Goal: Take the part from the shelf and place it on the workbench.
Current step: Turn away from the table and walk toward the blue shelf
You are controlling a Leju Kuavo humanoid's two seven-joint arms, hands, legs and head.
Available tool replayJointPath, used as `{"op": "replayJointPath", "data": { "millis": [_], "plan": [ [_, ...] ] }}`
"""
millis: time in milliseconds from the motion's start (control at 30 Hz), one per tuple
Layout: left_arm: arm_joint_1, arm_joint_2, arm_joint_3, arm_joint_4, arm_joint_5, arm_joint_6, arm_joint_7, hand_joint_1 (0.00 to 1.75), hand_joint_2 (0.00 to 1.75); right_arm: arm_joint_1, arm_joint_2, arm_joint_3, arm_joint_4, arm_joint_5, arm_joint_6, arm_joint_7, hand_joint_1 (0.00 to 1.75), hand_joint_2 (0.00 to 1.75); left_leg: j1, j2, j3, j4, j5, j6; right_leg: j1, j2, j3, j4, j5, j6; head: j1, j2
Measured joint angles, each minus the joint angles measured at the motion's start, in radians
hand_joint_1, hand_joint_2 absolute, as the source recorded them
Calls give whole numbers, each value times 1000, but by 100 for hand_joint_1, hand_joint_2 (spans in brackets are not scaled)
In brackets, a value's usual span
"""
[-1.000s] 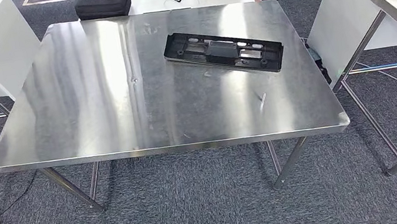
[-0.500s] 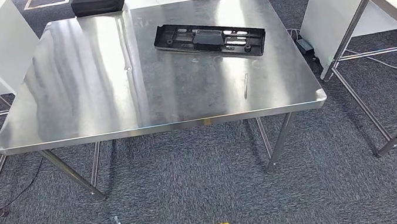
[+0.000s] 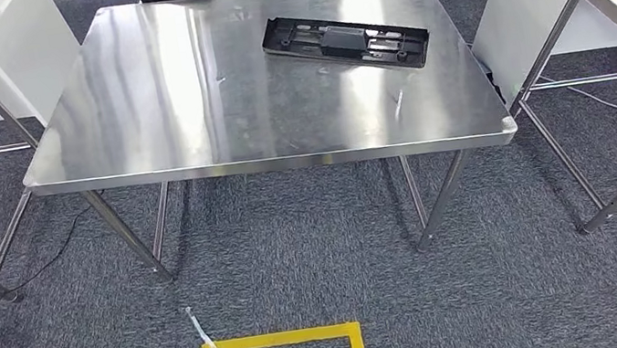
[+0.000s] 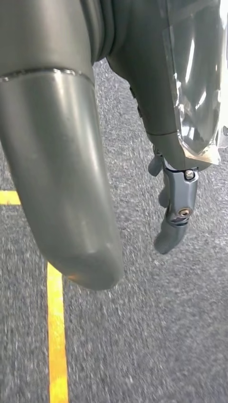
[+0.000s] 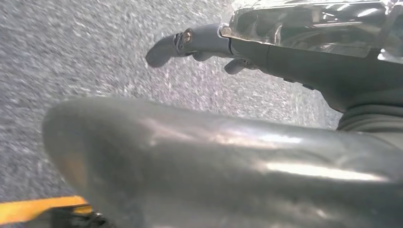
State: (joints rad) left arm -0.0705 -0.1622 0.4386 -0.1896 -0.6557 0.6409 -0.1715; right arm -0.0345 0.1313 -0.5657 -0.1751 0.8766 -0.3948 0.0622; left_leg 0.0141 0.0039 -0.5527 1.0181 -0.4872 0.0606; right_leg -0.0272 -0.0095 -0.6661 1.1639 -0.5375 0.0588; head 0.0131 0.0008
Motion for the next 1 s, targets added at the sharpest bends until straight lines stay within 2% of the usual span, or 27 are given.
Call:
{"op": "replayJointPath", "data": {
  "millis": [33, 67, 100, 133, 167, 233, 267, 300, 333, 367, 400, 433, 467, 533, 567, 600, 633, 667, 700, 767, 800, 833, 933, 1000],
  "plan": [
    [0, 0, 0, 0, 0, 0, 0, 0, 0, 0, 1, 0, 0, 0, 0, 0, 0, 0, -2, 1, -13, 1, 12, 2, 0, 2, -14, 65, -35, 0, 0, 0],
    [0, -1, 1, 0, 1, 0, 1, 0, 0, 0, 1, 0, 0, 0, 0, 0, 0, 0, -4, 3, -28, 1, 24, 2, 1, 3, -16, 113, -51, 5, 0, 0],
    [0, -1, 2, 0, 2, 0, 2, 0, 0, 0, 1, 0, 0, 1, 0, 0, 0, 0, -7, 4, -42, 2, 37, 1, 2, 4, -3, 129, -48, 12, 0, 0],
    [0, -1, 3, 0, 4, 0, 2, 0, 0, 0, 1, 0, 0, 2, 0, 0, 0, 0, -8, 4, -55, 3, 48, 0, 3, 5, 30, 106, -31, 19, 0, 0],
    [0, -1, 4, 0, 5, 0, 3, 0, 0, 0, 0, 0, 0, 3, 0, 0, 0, 0, -9, 4, -67, 3, 59, -2, 5, 5, 79, 48, -10, 22, 0, 0],
    [0, -2, 6, 0, 9, -1, 3, 0, 0, -3, -1, 0, 0, 4, 0, -1, 0, 0, -10, 5, -83, 3, 79, -9, 14, 6, 187, -111, -2, 10, -1, 0],
    [0, -3, 7, 0, 9, -1, 3, 0, 0, -4, -2, 0, 0, 5, -1, -2, 0, 0, -9, 5, -86, 1, 88, -15, 20, 7, 220, -167, -6, 0, -1, 0],
    [0, -4, 9, 0, 10, -1, 3, 0, 0, -5, -2, 0, 0, 6, -1, -2, 0, 0, -8, 7, -88, -1, 98, -21, 27, 8, 234, -197, -12, -8, 0, 0],
    [0, -5, 11, 0, 10, -1, 3, 0, 0, -5, -3, 0, 0, 6, -1, -3, 0, 0, -7, 7, -88, -6, 109, -28, 31, 8, 233, -202, -8, -14, 1, 0],
    [0, -5, 12, 0, 10, -1, 3, 0, 0, -5, -3, 0, 0, 6, -1, -3, 0, 0, -5, 7, -90, -8, 114, -35, 26, 8, 225, -204, 2, -22, 3, 0],
    [0, -5, 13, 0, 10, -1, 3, 0, 0, -5, -3, 0, 0, 6, -1, -2, 0, 0, -4, 5, -96, -4, 105, -41, 22, 7, 217, -207, 13, -30, 3, 0],
    [1, -5, 14, 0, 11, -1, 3, 0, 0, -6, -3, 0, 1, 5, -2, -2, 0, 0, -3, 2, -104, 15, 74, -46, 16, 5, 207, -210, 25, -41, 2, 0],
    [1, -4, 14, 0, 11, -1, 3, 0, 0, -6, -3, 0, 1, 5, -2, -1, 0, 0, -1, 0, -116, 53, 27, -51, 11, 3, 197, -212, 38, -49, 0, 0],
    [1, -2, 14, 0, 11, -1, 3, 0, 0, -5, -3, 0, 1, 5, -2, -1, 0, 0, 0, -3, -142, 177, -75, -61, 12, -1, 171, -210, 61, -57, -1, 0],
    [1, -1, 14, 0, 11, -1, 3, 0, 0, -4, -2, 0, 1, 5, -2, 0, 0, 0, 1, -3, -147, 234, -97, -66, 12, -3, 158, -208, 72, -56, -1, 0],
    [1, 1, 14, 0, 10, -1, 3, 0, 0, -4, -2, 0, 1, 5, -2, 0, 0, 0, 3, -3, -143, 268, -95, -70, 12, -5, 144, -204, 82, -53, -1, 0],
    [1, 2, 14, 0, 10, -1, 2, 0, 0, -4, -2, 0, 1, 5, -2, 0, 0, 0, 6, -3, -123, 267, -73, -73, 10, -6, 129, -198, 90, -50, -1, 0],
    [0, 3, 14, 0, 9, 0, 1, 0, 0, -4, -2, 0, 1, 5, -2, 0, 0, 0, 10, -3, -85, 232, -44, -76, 8, -6, 113, -190, 96, -45, -2, 0],
    [0, 4, 14, 0, 8, 0, -1, 0, 0, -4, -2, 0, 1, 5, -2, 0, 0, 0, 15, -3, -37, 171, -30, -81, 7, -6, 97, -179, 101, -40, -2, 0],
    [-1, 4, 14, 0, 6, 0, -4, 0, 0, -5, -2, 0, 1, 6, -2, 0, 0, 0, 16, -7, 50, 47, -42, -81, 9, -6, 72, -158, 107, -29, -2, 0],
    [-2, 4, 14, 0, 6, 0, -4, 0, 0, -5, -2, 0, 1, 6, -2, -1, 0, 0, 14, -9, 71, 12, -58, -79, 12, -6, 65, -151, 109, -26, -2, 0],
    [-2, 4, 14, 0, 6, 0, -5, 0, 0, -5, -2, 0, 1, 6, -2, -1, 0, 0, 12, -11, 78, 0, -65, -76, 13, -6, 61, -148, 110, -24, -2, 0],
    [-2, 5, 14, 0, 6, 0, -5, 0, 0, -5, -2, 0, 1, 6, -2, -1, 0, 0, 12, -11, 76, -1, -67, -73, 14, -6, 61, -148, 111, -23, 0, 0],
    [-2, 5, 14, 0, 6, 0, -6, 0, 0, -5, -2, 0, 1, 7, -2, -2, 0, 0, 11, -10, 69, -1, -68, -66, 15, -6, 60, -148, 115, -18, 0, 0]
  ]
}}
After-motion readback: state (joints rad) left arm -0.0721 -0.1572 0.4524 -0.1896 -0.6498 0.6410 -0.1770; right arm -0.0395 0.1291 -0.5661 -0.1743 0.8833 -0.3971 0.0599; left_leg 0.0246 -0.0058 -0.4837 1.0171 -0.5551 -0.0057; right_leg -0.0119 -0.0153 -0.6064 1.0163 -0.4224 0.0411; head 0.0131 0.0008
